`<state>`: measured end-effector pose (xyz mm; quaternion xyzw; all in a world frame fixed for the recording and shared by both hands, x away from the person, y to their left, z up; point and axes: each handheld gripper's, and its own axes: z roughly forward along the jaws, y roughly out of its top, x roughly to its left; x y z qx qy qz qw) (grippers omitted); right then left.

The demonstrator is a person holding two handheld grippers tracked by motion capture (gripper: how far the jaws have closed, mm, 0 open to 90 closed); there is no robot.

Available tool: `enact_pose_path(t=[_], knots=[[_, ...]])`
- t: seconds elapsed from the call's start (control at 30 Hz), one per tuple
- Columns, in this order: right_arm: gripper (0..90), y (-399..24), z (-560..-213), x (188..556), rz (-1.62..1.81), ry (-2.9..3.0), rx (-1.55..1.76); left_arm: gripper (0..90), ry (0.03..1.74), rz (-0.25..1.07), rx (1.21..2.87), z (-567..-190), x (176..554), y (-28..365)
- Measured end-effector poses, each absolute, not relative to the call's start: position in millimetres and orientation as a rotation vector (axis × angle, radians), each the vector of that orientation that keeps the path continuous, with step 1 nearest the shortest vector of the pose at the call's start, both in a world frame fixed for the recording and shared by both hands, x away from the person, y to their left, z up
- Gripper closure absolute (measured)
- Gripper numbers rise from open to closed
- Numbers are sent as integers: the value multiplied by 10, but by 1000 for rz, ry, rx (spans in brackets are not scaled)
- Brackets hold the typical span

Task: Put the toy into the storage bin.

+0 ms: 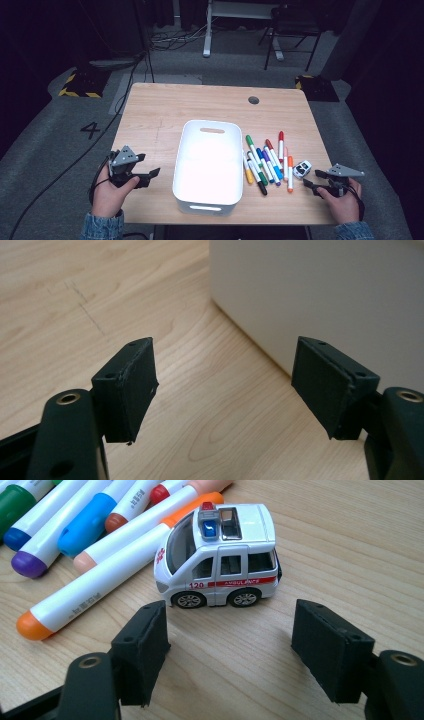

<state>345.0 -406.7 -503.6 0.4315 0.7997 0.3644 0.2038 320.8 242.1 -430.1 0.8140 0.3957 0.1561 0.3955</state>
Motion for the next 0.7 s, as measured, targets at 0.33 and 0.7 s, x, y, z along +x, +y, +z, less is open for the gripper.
enact_pose_path(t=[0.33, 0.7], knots=[[424, -4077, -4889, 3402, 1011, 2239, 1184, 264, 1082, 399, 2177, -4804, 3354, 2384], [520, -4010, -4544, 3421, 1026, 2267, 1189, 211, 1097, 403, 2150, -5039, 3391, 2359]])
